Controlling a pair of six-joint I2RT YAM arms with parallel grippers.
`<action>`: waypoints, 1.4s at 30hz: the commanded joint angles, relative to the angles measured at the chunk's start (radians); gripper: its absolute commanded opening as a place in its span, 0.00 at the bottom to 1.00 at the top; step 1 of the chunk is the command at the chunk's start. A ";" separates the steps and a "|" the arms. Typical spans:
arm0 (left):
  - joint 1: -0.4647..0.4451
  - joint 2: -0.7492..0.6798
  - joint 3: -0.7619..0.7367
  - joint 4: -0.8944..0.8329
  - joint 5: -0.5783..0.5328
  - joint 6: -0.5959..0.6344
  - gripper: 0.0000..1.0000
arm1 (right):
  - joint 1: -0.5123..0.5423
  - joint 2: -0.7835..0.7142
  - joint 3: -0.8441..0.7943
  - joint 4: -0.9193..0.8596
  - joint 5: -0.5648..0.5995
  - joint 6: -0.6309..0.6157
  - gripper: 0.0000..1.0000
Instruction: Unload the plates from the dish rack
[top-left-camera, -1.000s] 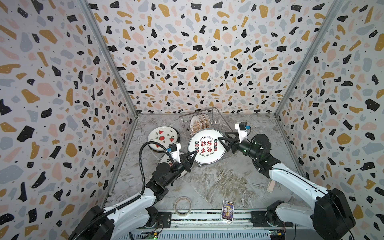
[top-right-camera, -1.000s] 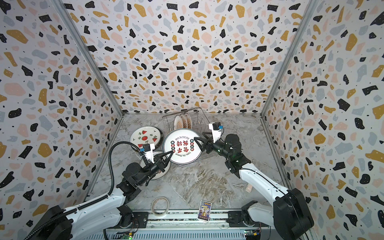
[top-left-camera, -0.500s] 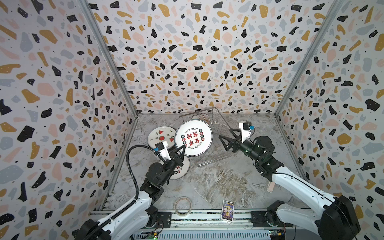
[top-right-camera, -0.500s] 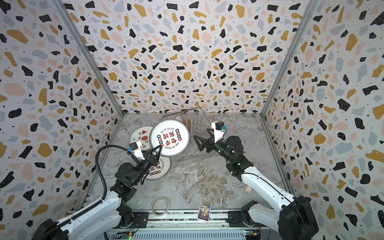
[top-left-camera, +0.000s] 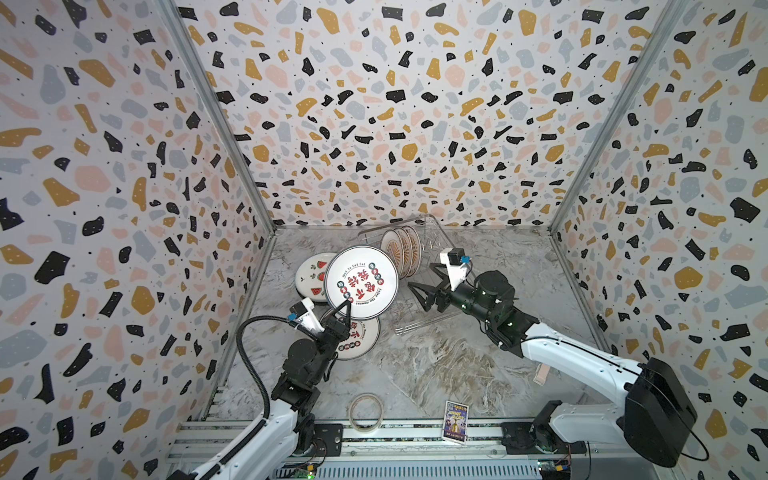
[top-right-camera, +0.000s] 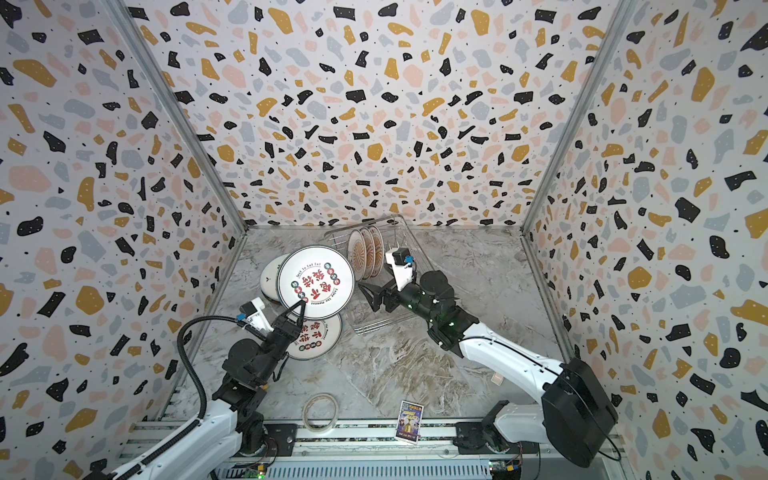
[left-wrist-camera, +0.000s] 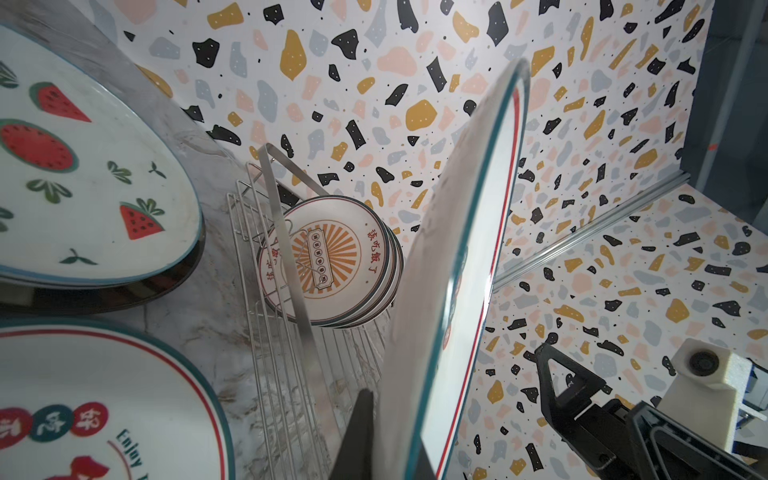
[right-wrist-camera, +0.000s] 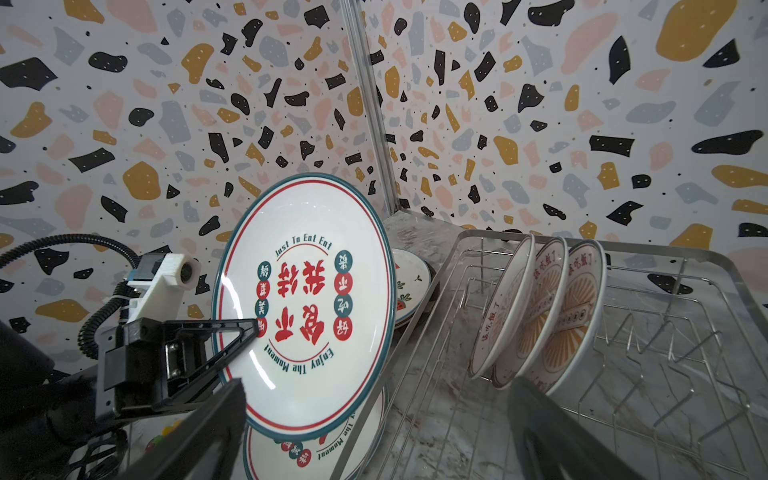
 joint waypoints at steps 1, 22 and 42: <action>0.021 -0.082 -0.012 0.007 -0.054 -0.063 0.00 | 0.038 0.027 0.067 -0.040 0.019 -0.040 0.99; 0.060 -0.361 -0.005 -0.549 -0.140 -0.220 0.00 | 0.168 0.182 0.180 -0.093 0.066 -0.119 0.99; 0.060 -0.333 -0.015 -0.717 -0.139 -0.311 0.00 | 0.278 0.321 0.295 -0.178 0.127 -0.202 0.99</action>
